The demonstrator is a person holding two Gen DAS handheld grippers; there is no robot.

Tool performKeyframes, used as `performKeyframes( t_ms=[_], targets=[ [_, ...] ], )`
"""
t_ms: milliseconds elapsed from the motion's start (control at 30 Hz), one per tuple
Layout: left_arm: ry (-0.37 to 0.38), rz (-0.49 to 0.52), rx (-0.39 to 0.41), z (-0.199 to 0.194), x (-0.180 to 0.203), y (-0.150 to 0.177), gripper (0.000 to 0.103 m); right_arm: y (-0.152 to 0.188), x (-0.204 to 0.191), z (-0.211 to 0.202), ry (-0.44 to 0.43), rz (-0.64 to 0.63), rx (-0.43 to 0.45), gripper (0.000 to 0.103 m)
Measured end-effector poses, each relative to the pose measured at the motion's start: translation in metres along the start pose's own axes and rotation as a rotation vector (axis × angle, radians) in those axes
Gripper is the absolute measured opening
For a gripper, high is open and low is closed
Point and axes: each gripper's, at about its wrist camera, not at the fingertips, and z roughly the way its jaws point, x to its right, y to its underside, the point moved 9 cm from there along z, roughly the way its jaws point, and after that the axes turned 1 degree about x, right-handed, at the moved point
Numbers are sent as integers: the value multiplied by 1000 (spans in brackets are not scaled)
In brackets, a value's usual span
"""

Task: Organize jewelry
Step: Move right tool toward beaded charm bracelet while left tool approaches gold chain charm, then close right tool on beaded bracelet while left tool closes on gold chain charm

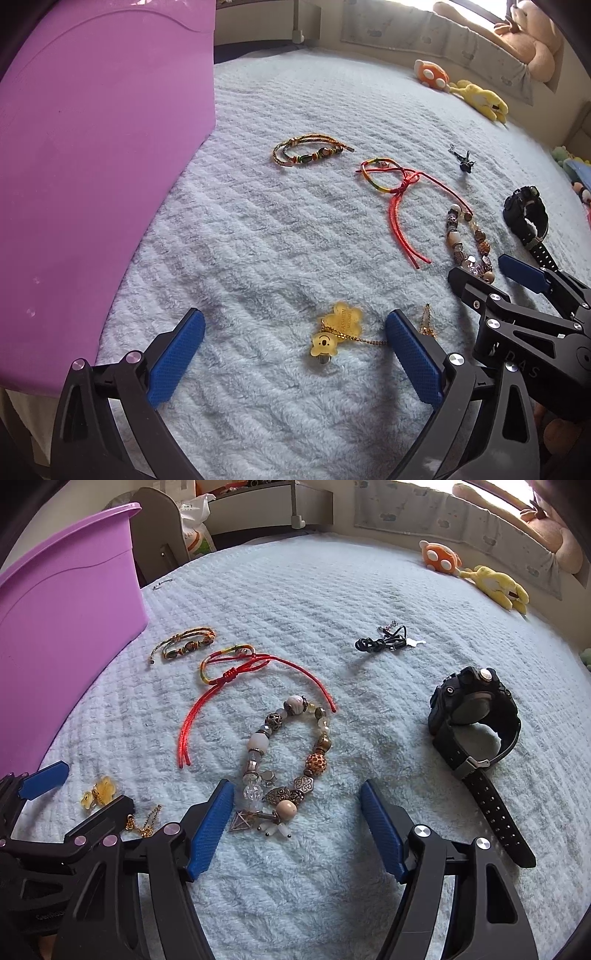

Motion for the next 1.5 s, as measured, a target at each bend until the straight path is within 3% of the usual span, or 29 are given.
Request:
performKeyframes(
  t_ms=[267, 367, 567, 700, 833, 900, 1067, 1233, 1500],
  targets=[
    [-1, -9, 5, 4, -1, -1, 97, -3, 3, 3, 8, 5, 2, 67],
    [-26, 17, 3, 3, 2, -1, 92, -2, 2, 2, 11, 4, 6, 66],
    [-25, 65, 35, -10, 11, 5, 63, 0, -3, -1, 20, 2, 7, 58],
    [-1, 48, 36, -12, 9, 2, 35, 1, -3, -4, 22, 9, 10, 43],
    [-3, 41, 38, -14, 6, 0, 20, 2, -2, -8, 7, 25, 12, 29],
    [13, 33, 37, -16, 5, 0, 19, 2, 0, -11, 18, 27, 17, 18],
    [75, 4, 38, -26, 3, 4, 18, 5, 2, -16, -1, 50, 21, 16],
    [105, 8, 41, -33, 7, 8, 9, 10, 4, -20, -7, 56, 27, 16],
    [147, 4, 63, -47, 9, 2, 9, 12, 2, -30, -25, 68, 38, 16]
  ],
)
